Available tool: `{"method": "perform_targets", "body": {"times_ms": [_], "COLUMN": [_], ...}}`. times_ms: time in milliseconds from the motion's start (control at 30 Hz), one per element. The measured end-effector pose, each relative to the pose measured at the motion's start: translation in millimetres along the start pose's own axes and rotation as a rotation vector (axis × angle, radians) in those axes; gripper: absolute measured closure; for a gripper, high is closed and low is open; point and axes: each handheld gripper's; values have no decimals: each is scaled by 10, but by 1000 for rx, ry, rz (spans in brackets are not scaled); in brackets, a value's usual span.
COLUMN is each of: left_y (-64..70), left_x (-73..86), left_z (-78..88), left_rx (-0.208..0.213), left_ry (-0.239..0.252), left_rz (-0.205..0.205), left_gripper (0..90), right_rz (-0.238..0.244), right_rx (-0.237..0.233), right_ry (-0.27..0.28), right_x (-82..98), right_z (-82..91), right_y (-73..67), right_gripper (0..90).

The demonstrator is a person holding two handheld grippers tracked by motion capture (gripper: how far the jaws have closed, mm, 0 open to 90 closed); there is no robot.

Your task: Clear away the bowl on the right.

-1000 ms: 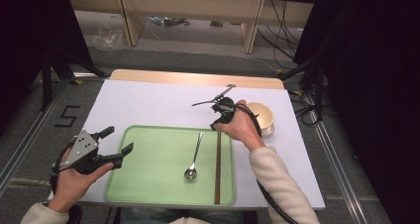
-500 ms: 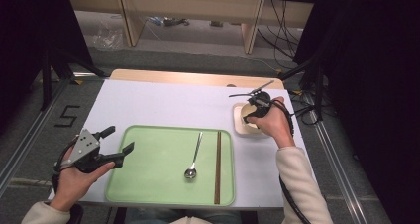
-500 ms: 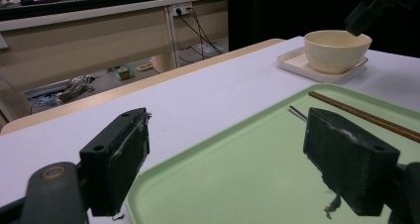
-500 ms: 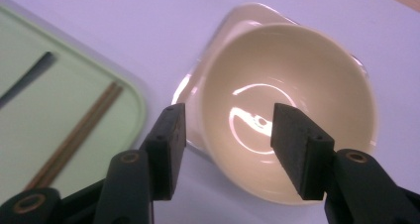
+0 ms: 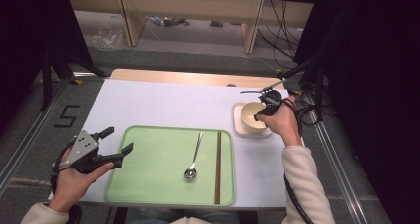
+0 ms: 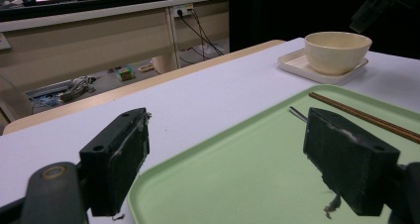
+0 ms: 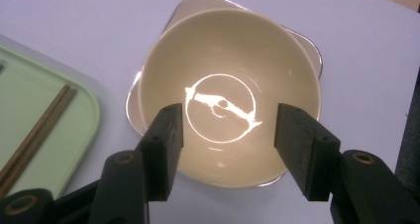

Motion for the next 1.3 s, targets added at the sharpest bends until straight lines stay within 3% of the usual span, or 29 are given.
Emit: {"method": "perform_targets", "body": {"times_ms": [133,167,300,367,467,567,600,667,700,767,833,867,900,1100,1133,1167,1200,1267,1300], "left_y": [-3,-4,2,4,-7,-12,-5,0,0,0,0,1,1,6,1,1,2,2,2], "left_x": [14,14,6,9,14,7,7,3,2,4,6,6,7,9,6,5,5,5,5], "left_z": [0,4,-5,-20,-30,-18,-16,-9,-8,-9,-11,-14,-16,-18,-16,-15,-15,-13,-13], "left_rx": [0,-1,-5,3,8,7,6,9,11,10,8,8,8,10,12,13,13,13,13], "left_ry": [-1,-3,-2,-12,-10,-6,-5,-4,-4,-5,-5,-5,-5,-7,-7,-8,-7,-7,-6], "left_rz": [-2,-6,2,-1,-6,-7,-2,-9,-11,-8,-3,-2,-3,-3,-13,-14,-14,-13,-11], "left_gripper": [177,177,177,178,178,178,178,178,178,178,178,178,178,180,180,181,181,181,182], "right_rz": [-33,-21,-93,-64,-123,-89,-115,-73,-78,-139,-136,-112,-141,-132,-150,-106,-138,-119,-138], "right_rx": [7,14,51,53,72,61,64,62,62,69,66,62,63,53,68,47,56,52,58], "right_ry": [-1,-1,-45,-37,-75,-71,-88,-82,-108,-148,-170,-174,-187,-218,-228,-220,-230,-231,-240], "right_x": [8,18,19,18,-8,-21,-31,-23,-26,-21,-4,5,14,47,49,58,57,59,56], "right_z": [-10,-20,-35,-78,-91,-154,-185,-263,-305,-357,-425,-454,-477,-575,-577,-598,-600,-613,-614], "right_y": [83,127,236,323,346,406,401,443,445,413,434,452,445,468,450,486,464,474,461], "right_gripper": [458,458,458,459,459,464,468,480,488,502,526,536,542,608,618,629,642,667,682]}}
Point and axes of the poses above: each handheld gripper's, and its own axes: z roughly backward along the jaws, x roughly out of its underside, y roughly to its right, and after that the axes turned 12 degrees about y, right-handed
